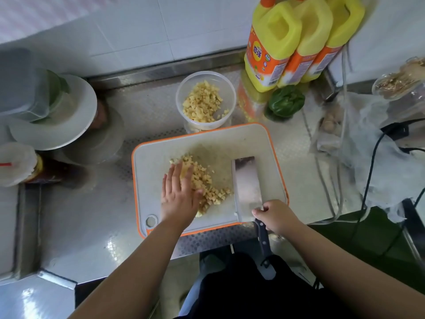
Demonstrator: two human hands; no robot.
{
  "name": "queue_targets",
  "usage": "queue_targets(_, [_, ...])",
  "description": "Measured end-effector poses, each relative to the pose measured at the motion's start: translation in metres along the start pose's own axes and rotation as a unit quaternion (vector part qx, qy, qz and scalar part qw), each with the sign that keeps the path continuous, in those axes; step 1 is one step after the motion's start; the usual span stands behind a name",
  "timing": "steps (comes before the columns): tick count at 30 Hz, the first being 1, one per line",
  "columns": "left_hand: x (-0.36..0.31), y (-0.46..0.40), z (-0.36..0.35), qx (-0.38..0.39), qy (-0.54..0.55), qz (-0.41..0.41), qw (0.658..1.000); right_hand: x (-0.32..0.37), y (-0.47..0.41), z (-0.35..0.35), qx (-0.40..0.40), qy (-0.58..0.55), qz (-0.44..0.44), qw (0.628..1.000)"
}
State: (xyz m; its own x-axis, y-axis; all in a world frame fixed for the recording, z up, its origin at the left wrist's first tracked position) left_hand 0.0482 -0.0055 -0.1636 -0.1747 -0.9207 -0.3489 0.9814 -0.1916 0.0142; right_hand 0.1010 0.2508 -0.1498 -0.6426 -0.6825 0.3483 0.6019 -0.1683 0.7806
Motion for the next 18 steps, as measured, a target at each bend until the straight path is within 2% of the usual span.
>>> queue_targets(4, [0.013,-0.007,0.002,-0.011,0.087,0.1,0.991,0.03,0.0,-0.02,0.012,0.025,0.009,1.0])
queue_targets(9, [0.006,-0.009,-0.013,0.045,0.116,0.034,0.992,0.073,-0.003,-0.046,0.048,0.014,0.021,0.998])
queue_targets(12, [0.008,-0.007,-0.018,0.044,0.114,0.033,0.992,0.095,-0.005,-0.059,0.076,0.02,0.033,0.996])
queue_targets(18, [0.008,-0.011,-0.013,0.049,0.178,0.05,0.982,0.12,-0.009,-0.06,0.125,0.041,0.058,0.99])
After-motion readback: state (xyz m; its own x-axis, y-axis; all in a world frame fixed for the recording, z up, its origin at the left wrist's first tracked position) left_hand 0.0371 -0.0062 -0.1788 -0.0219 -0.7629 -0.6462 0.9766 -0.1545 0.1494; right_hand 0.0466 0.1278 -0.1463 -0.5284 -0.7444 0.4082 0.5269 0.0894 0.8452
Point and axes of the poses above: each hand's wrist, its own y-axis away from the middle knuckle, its own z-axis out of the back of the hand, x = y × z, the point moved 5 cm from there along -y, towards the middle knuckle, and after that the axes turned 2 degrees about -z, right-handed, at the moved point
